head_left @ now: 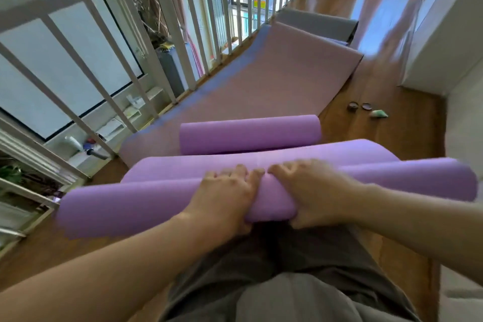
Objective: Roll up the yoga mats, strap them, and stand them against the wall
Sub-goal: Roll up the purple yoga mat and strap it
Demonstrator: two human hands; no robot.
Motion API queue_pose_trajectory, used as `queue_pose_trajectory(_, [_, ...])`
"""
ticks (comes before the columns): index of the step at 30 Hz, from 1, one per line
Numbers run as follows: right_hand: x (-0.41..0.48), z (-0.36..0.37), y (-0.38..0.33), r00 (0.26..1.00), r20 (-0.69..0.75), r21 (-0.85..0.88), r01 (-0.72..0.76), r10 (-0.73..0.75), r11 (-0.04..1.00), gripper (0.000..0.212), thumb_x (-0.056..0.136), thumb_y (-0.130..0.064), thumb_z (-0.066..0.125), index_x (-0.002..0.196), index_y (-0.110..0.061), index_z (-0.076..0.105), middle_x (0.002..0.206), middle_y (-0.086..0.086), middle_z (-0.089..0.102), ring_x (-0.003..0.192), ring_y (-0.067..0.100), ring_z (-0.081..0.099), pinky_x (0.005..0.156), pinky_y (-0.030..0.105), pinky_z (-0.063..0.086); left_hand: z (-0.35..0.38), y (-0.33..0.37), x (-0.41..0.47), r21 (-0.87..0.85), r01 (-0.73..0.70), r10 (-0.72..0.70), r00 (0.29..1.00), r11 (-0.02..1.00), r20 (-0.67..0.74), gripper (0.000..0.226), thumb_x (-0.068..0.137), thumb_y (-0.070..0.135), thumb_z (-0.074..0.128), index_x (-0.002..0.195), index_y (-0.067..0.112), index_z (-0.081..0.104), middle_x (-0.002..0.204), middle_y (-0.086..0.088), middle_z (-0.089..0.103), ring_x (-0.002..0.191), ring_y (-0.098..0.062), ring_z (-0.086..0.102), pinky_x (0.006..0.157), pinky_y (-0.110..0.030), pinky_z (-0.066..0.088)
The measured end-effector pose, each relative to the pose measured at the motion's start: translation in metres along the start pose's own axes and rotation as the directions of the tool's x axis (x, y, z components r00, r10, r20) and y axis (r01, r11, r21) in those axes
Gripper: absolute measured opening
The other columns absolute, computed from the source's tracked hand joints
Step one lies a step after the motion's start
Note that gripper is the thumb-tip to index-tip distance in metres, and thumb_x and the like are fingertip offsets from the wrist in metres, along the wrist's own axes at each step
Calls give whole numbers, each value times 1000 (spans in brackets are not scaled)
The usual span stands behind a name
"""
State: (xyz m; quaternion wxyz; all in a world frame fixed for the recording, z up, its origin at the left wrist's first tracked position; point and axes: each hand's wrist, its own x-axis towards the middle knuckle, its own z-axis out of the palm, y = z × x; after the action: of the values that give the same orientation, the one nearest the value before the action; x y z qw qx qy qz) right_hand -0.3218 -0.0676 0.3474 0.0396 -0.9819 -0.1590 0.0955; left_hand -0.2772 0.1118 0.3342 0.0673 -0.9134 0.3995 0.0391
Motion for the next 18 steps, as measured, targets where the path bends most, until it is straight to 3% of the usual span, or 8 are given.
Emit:
queue_pose_trajectory(5, [2,18,4,997,81,50,-15,11,999,84,61,-58,72,131,-22,42,124,-1,58,109,20,56,93,37,46,16,0,2,-90,-3,12,994,996,104,93,71,48,70,145,26,18,133,-2,43,119,-26,47,97,-38,40])
queue_pose_trajectory(8, [-1,13,6,995,96,-72,-11,18,997,107,66,-64,69,149,-18,18,141,2,42,124,23,44,106,38,34,11,-11,12,-176,-24,57,981,984,186,101,67,54,74,146,27,18,135,-1,43,120,-25,47,98,-38,41])
queue_pose_trajectory(10, [-3,17,0,996,80,-139,-29,41,990,108,70,-61,67,151,-17,11,144,5,37,125,25,40,107,39,31,10,-18,21,-242,-28,92,962,970,256,105,62,59,77,145,29,20,135,0,45,119,-23,48,99,-37,42])
queue_pose_trajectory(14, [12,20,4,996,62,-66,-61,65,996,87,67,-52,72,139,-21,33,128,2,52,112,23,52,94,36,44,8,-26,33,-288,-22,108,952,957,287,101,62,60,77,143,29,25,134,1,46,119,-21,48,98,-32,41])
queue_pose_trajectory(18, [35,6,21,981,189,74,-47,33,996,85,58,-53,80,128,-22,42,119,-2,59,103,19,57,85,35,49,12,-14,26,-90,-10,24,988,996,152,98,70,60,68,147,26,18,136,-1,41,120,-24,45,99,-39,39])
